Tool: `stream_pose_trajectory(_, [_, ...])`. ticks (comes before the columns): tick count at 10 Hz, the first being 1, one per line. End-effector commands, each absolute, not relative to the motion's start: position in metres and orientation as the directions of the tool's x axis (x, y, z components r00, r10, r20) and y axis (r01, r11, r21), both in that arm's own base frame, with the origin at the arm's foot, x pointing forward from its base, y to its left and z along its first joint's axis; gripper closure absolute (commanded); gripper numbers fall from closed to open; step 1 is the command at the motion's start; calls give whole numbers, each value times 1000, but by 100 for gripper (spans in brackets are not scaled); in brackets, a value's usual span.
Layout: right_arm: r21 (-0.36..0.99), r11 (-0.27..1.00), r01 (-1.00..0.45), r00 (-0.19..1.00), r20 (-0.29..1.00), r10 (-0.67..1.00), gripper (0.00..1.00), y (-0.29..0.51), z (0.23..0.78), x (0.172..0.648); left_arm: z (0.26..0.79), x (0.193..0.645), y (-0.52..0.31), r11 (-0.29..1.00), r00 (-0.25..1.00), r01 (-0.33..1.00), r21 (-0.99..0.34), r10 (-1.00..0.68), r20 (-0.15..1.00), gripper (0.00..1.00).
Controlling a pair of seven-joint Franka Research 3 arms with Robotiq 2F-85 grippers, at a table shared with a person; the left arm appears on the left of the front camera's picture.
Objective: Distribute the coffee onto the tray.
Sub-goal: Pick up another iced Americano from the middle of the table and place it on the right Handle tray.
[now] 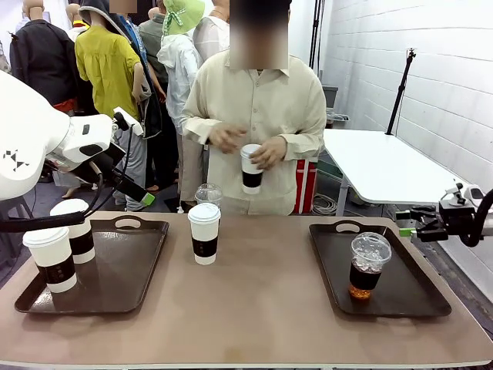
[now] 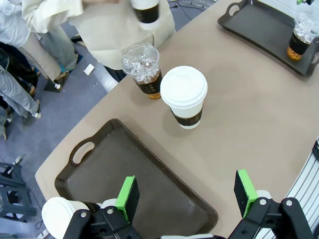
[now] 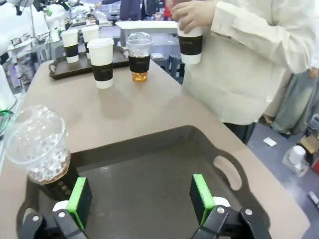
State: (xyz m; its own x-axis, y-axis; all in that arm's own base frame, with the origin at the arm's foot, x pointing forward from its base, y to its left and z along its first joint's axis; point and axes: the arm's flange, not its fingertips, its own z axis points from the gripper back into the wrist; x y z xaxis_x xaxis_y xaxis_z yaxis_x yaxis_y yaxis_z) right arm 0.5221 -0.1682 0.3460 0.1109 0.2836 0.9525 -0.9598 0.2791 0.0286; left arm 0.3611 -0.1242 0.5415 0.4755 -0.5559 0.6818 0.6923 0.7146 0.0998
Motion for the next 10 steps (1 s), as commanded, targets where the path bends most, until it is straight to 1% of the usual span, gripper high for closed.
stream_pose_trajectory(1, [56, 204, -977, 126, 928, 351, 0, -158, 357, 540, 541, 361, -124, 713, 478, 694, 96, -557, 679, 0])
stream_pose_trajectory(4, [50, 108, -993, 91, 908, 408, 0, -120, 369, 563, 541, 361, -124, 713, 478, 694, 96, -557, 679, 0])
stream_pose_trajectory(7, [4, 98, -995, 40, 927, 372, 0, -94, 365, 574, 541, 361, -124, 713, 478, 694, 96, -557, 679, 0])
stream_pose_trajectory(10, [-3, 112, -994, 35, 943, 332, 0, -73, 358, 595, 541, 361, -124, 713, 478, 694, 96, -557, 679, 0])
